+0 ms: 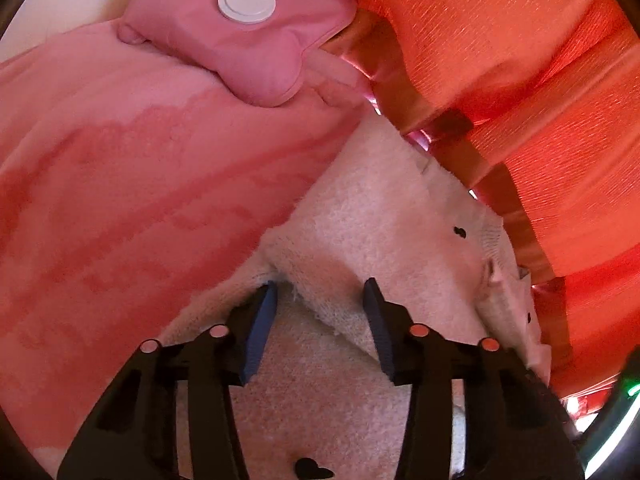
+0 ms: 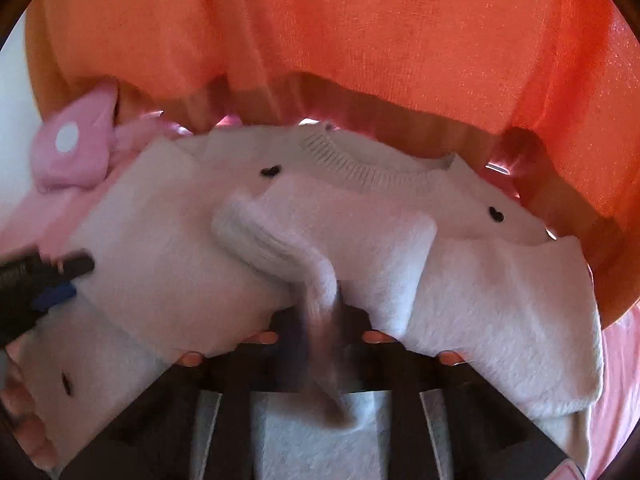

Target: Fold small clothes

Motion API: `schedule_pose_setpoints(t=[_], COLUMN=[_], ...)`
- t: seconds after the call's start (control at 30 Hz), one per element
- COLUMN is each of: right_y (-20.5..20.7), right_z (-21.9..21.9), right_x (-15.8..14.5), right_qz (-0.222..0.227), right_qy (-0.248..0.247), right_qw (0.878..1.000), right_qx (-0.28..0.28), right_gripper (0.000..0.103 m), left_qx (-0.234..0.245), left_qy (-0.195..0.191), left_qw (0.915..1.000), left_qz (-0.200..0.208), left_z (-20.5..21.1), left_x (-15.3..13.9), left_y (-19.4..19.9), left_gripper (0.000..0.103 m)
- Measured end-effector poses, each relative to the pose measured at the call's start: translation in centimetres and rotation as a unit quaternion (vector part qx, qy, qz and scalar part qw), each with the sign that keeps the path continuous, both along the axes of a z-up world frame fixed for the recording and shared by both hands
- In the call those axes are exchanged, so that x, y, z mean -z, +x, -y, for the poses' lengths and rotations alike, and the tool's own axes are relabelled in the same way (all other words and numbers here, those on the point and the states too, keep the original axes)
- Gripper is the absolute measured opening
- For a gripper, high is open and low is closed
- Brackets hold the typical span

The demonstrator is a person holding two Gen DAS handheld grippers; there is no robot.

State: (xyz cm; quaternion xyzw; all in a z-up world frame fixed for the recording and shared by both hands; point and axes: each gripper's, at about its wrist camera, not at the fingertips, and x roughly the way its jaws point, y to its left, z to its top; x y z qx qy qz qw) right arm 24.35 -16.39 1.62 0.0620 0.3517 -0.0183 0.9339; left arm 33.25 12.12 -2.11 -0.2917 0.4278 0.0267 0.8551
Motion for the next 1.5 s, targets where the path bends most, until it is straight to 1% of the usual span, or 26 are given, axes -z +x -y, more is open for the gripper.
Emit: schedule_pose_setpoints(t=[0.07,0.1,0.17,0.27,0.33,0.4,0.47,0.53,0.67,0.7,0.73,0.77,0.8,0.9,0.93,0.97,1.0,1.07,1.1,1.13,1.2,1.23,1.33,1.4,1.43,1.5], right_y=[-3.1,-4.1,-5.9,-6.2,-7.3,-7.6,-7.7,-7.8,-6.3,-5.3,-4.7,-3.7,-3.4,-6.5,-7.3,-7.3,-6.4,-6.2,-6.6,-6.4,-6.9,-6.8,-5.7,-6.1,-6.5,-7.2], right_z=[5.2,7.2,12.7,16.1,16.7,17.2,17.9,18.7,20.0,20.1,20.0,19.7,19.3,17.5,17.5,18.0,18.8,20.4,20.5,20.3,20.2,20.4,21.1,21.0,20.5,20.1], right_x=[-2.4,-2.5,0.0,5.4,5.8,5.4,4.8,4.8,5.3,5.2,5.0,4.7,4.1,-1.0,-1.3,-0.6,1.2,5.4,5.7,4.7,2.2,2.0,5.3,4.6,2.4,1.1], right_qz=[0.044,0.054,0.033,-0.053,-0.026,-0.019,-0.006,0.005,0.006,0.005,-0.001,-0.012,-0.013,0.098,0.12,0.107,0.06,-0.005,0.006,0.003,0.046,0.047,-0.012,0.005,0.035,0.058], right_qy=[0.102,0.132,0.196,0.189,0.211,0.227,0.234,0.243,0.284,0.281,0.272,0.257,0.253,0.243,0.237,0.216,0.209,0.225,0.241,0.232,0.229,0.221,0.191,0.199,0.189,0.162], right_qw=[0.993,0.988,0.975,0.968,0.967,0.964,0.962,0.959,0.945,0.944,0.946,0.952,0.954,0.959,0.959,0.963,0.967,0.958,0.955,0.958,0.961,0.963,0.965,0.965,0.969,0.975], right_qx=[0.044,0.059,0.101,0.159,0.142,0.135,0.139,0.146,0.164,0.171,0.175,0.168,0.161,0.105,0.102,0.121,0.137,0.179,0.175,0.168,0.148,0.15,0.178,0.172,0.155,0.142], right_gripper=[0.008,0.008,0.009,0.005,0.006,0.017,0.039,0.052,0.052,0.052,0.035,0.009,0.009,0.008,0.007,0.007,0.007,0.006,0.006,0.006,0.006,0.006,0.005,0.005,0.005,0.005], left_qx=[0.001,0.0,-0.004,0.001,0.002,0.002,-0.002,-0.006,-0.006,-0.005,-0.004,-0.004,-0.005,-0.008,-0.009,-0.011,-0.01,-0.005,-0.006,-0.006,-0.006,-0.006,-0.002,-0.001,-0.001,-0.002], left_qy=[-0.001,-0.002,-0.001,0.026,0.04,0.045,0.038,0.031,0.028,0.033,0.039,0.047,0.048,0.037,0.033,0.03,0.031,0.039,0.042,0.043,0.045,0.046,0.053,0.06,0.063,0.062], left_qw=[1.0,1.0,1.0,0.9997,0.9992,0.999,0.9993,0.9995,0.9996,0.9994,0.9992,0.9989,0.9988,0.9993,0.9994,0.9995,0.9995,0.9992,0.9991,0.999,0.9989,0.9989,0.9986,0.9982,0.998,0.9981], left_qz=[-0.003,-0.004,-0.002,0.001,0.002,0.002,0.002,0.002,0.003,0.003,0.003,0.002,0.001,-0.001,-0.002,-0.003,-0.002,-0.003,-0.003,-0.003,-0.004,-0.004,-0.002,-0.001,-0.001,-0.002], left_z=[-0.8,-0.8,-0.8,0.1,0.6,0.9,0.8,0.7,0.6,0.7,0.9,1.0,0.9,0.4,0.2,0.1,0.1,0.3,0.4,0.4,0.4,0.4,0.5,0.6,0.7,0.7], left_x=[-0.2,-0.1,0.1,0.1,0.1,0.1,0.1,0.1,0.1,0.1,0.1,0.0,0.0,0.0,0.0,0.1,0.2,0.1,0.1,0.1,0.2,0.3,0.3,0.3,0.4,0.4], left_y=[-0.9,-0.9,-0.8,-0.7,-0.6,-0.4,-0.3,-0.2,-0.1,-0.1,-0.1,-0.1,-0.1,0.0,0.0,0.0,0.0,-0.2,-0.2,-0.2,-0.2,-0.2,-0.2,-0.2,-0.1,-0.1], left_gripper=[0.036,0.035,0.035,0.035,0.035,0.035,0.035,0.035,0.034,0.033,0.03,0.028,0.025,0.02,0.018,0.018,0.018,0.018,0.017,0.017,0.017,0.017,0.017,0.017,0.017,0.017])
